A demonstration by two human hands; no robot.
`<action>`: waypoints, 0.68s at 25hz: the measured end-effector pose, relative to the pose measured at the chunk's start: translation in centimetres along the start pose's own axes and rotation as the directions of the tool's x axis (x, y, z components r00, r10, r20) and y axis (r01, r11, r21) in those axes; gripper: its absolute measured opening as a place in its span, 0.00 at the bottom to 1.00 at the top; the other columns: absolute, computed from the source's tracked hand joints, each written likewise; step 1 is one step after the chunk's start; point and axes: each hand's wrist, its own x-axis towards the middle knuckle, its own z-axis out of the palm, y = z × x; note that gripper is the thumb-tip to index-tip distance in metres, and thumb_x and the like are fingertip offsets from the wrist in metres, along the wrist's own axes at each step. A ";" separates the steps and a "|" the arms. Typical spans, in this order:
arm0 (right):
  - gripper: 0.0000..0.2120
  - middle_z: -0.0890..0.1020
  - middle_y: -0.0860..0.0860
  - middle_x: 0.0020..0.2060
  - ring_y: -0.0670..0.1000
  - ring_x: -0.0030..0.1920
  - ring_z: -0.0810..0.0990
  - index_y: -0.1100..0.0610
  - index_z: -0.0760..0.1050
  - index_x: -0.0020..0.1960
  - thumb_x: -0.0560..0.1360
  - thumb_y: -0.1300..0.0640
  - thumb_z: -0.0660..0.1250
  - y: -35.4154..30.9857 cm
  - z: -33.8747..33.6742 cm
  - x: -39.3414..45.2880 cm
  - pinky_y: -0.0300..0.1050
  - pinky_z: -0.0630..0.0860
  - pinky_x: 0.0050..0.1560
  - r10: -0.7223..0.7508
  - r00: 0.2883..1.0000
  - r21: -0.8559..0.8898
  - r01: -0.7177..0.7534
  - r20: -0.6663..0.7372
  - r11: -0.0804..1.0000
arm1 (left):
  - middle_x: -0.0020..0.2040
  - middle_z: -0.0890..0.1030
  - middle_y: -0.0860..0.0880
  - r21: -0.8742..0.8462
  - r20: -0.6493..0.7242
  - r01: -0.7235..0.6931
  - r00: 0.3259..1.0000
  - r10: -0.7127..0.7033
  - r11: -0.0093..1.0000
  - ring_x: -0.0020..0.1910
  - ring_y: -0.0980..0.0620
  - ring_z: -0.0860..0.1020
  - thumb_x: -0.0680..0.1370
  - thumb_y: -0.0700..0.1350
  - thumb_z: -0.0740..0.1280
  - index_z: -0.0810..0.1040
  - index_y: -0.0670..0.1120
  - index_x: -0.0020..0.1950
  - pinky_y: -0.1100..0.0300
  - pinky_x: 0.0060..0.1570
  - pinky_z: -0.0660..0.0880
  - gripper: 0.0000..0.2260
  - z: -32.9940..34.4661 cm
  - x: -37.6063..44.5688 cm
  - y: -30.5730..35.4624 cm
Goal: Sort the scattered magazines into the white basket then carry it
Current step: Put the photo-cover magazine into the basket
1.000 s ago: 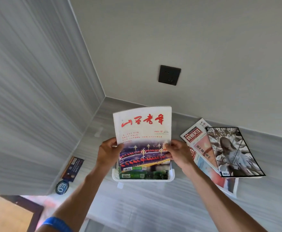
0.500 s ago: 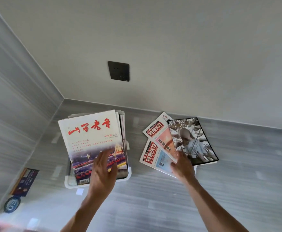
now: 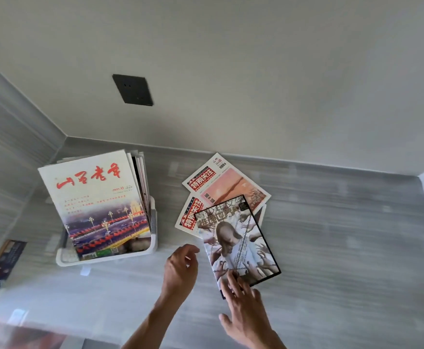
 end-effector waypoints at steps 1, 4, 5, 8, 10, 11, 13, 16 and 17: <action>0.35 0.51 0.48 0.79 0.55 0.75 0.59 0.49 0.57 0.74 0.70 0.41 0.60 -0.2 0.8 -1.3 0.55 0.64 0.68 -0.074 0.997 0.018 0.073 0.025 0.997 | 0.45 0.83 0.50 -0.004 0.030 0.121 0.992 -0.121 0.993 0.43 0.48 0.81 0.74 0.36 0.65 0.81 0.48 0.51 0.58 0.37 0.75 0.10 1.0 -0.3 -0.4; 0.22 0.67 0.47 0.73 0.55 0.70 0.69 0.51 0.70 0.66 0.73 0.48 0.59 1.7 -0.4 -1.5 0.51 0.63 0.72 -0.157 0.979 0.127 0.174 -0.133 0.977 | 0.53 0.81 0.48 -0.126 0.222 0.446 0.883 -0.413 0.886 0.48 0.48 0.79 0.72 0.40 0.67 0.78 0.54 0.57 0.61 0.35 0.71 0.16 3.6 -1.5 -2.0; 0.21 0.68 0.47 0.72 0.55 0.69 0.70 0.51 0.70 0.67 0.75 0.51 0.59 2.9 -1.4 -0.9 0.51 0.64 0.72 -0.063 0.979 0.164 0.095 -0.194 0.982 | 0.54 0.81 0.48 -0.200 0.220 0.475 0.874 -0.434 0.857 0.50 0.49 0.79 0.72 0.39 0.68 0.78 0.55 0.57 0.61 0.36 0.71 0.17 4.2 -1.9 -2.4; 0.22 0.71 0.49 0.67 0.57 0.63 0.73 0.51 0.67 0.68 0.74 0.54 0.63 6.7 -4.4 1.0 0.49 0.72 0.60 0.297 0.940 0.295 -0.240 -0.166 0.925 | 0.50 0.83 0.45 -0.478 0.188 0.566 0.813 -0.551 0.672 0.47 0.48 0.80 0.71 0.36 0.72 0.77 0.54 0.53 0.60 0.38 0.73 0.17 4.9 -2.5 -2.5; 0.22 0.75 0.52 0.60 0.57 0.58 0.77 0.53 0.71 0.64 0.70 0.57 0.66 7.8 -4.8 1.4 0.49 0.73 0.58 0.362 0.930 0.420 -0.306 -0.059 0.854 | 0.45 0.83 0.44 -0.595 0.271 0.635 0.736 -0.621 0.492 0.44 0.46 0.80 0.70 0.35 0.73 0.76 0.52 0.51 0.58 0.39 0.73 0.16 4.8 -2.4 -2.3; 0.21 0.78 0.52 0.56 0.56 0.55 0.78 0.53 0.73 0.60 0.68 0.58 0.67 7.8 -4.6 1.3 0.48 0.75 0.56 0.372 0.928 0.526 -0.321 0.009 0.788 | 0.42 0.83 0.44 -0.605 0.296 0.639 0.734 -0.612 0.474 0.40 0.47 0.80 0.70 0.34 0.73 0.78 0.51 0.51 0.59 0.37 0.72 0.15 4.5 -2.3 -2.4; 0.18 0.81 0.49 0.44 0.52 0.45 0.80 0.52 0.76 0.54 0.64 0.59 0.66 7.2 -3.6 0.5 0.48 0.76 0.47 0.384 0.914 0.671 -0.368 0.133 0.644 | 0.34 0.81 0.46 -0.557 0.291 0.606 0.783 -0.551 0.568 0.31 0.50 0.75 0.71 0.32 0.69 0.83 0.47 0.51 0.62 0.32 0.68 0.13 3.7 -2.2 -2.6; 0.13 0.82 0.52 0.39 0.51 0.40 0.79 0.55 0.77 0.51 0.66 0.60 0.72 5.7 -2.9 -0.5 0.46 0.74 0.38 0.461 0.859 0.766 -0.446 0.222 0.463 | 0.38 0.85 0.50 -0.420 0.216 0.432 0.902 -0.374 0.798 0.31 0.56 0.80 0.77 0.32 0.62 0.84 0.45 0.48 0.64 0.31 0.74 0.13 1.3 -2.7 -2.6; 0.14 0.82 0.54 0.38 0.51 0.37 0.79 0.57 0.76 0.51 0.66 0.59 0.74 5.0 -3.2 -0.4 0.43 0.72 0.34 0.461 0.851 0.778 -0.461 0.251 0.427 | 0.43 0.86 0.49 -0.409 0.192 0.355 0.934 -0.300 0.841 0.35 0.59 0.83 0.78 0.33 0.61 0.84 0.46 0.46 0.64 0.35 0.78 0.14 0.3 -2.8 -2.5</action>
